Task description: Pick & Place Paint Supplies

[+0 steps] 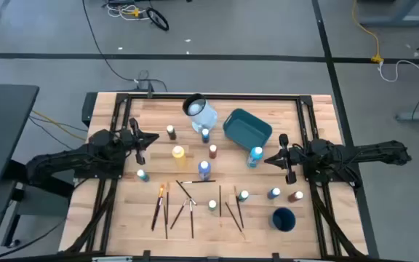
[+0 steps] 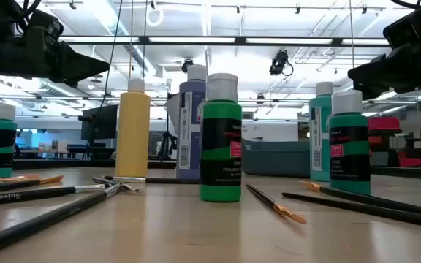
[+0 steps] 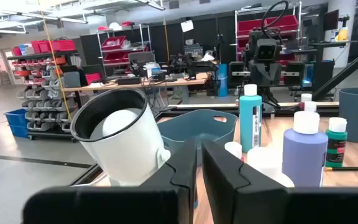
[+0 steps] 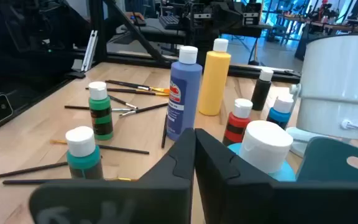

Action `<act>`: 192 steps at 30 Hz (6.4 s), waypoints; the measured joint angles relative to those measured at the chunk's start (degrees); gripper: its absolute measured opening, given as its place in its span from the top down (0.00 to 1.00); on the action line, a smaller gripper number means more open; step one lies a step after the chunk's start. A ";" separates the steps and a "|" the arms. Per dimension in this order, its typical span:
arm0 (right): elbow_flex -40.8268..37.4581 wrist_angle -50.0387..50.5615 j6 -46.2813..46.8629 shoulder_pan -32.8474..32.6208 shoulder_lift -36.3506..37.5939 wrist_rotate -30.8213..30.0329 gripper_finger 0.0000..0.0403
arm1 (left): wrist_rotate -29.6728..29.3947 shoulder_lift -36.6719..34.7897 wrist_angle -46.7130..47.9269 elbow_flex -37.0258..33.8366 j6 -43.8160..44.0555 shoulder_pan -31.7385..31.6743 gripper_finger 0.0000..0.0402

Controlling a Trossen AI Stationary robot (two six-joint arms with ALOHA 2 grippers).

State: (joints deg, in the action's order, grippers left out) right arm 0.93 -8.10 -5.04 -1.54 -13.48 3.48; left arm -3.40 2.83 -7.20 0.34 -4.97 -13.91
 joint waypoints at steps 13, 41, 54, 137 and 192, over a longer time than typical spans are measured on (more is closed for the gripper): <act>0.00 0.00 0.00 0.00 0.00 0.00 0.97 | 0.00 0.01 0.02 0.01 0.00 -0.01 0.92; 0.01 0.00 0.00 0.00 0.00 0.00 0.97 | 0.00 0.01 0.01 0.01 0.00 -0.01 0.92; 0.02 0.00 0.00 0.00 -0.01 0.00 0.97 | 0.00 0.02 0.02 0.00 0.00 -0.02 0.92; 0.02 0.02 0.00 0.00 0.00 0.00 0.97 | 0.00 0.01 0.00 0.02 0.00 -0.02 0.92; 0.02 -23.87 -17.71 -0.02 -0.02 -19.47 0.97 | 10.05 24.10 -19.30 15.88 7.74 -0.02 0.60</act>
State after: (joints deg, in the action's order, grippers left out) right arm 0.95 -31.97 -22.74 -1.56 -13.49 -15.99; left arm 6.66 26.93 -26.50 16.22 2.76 -13.93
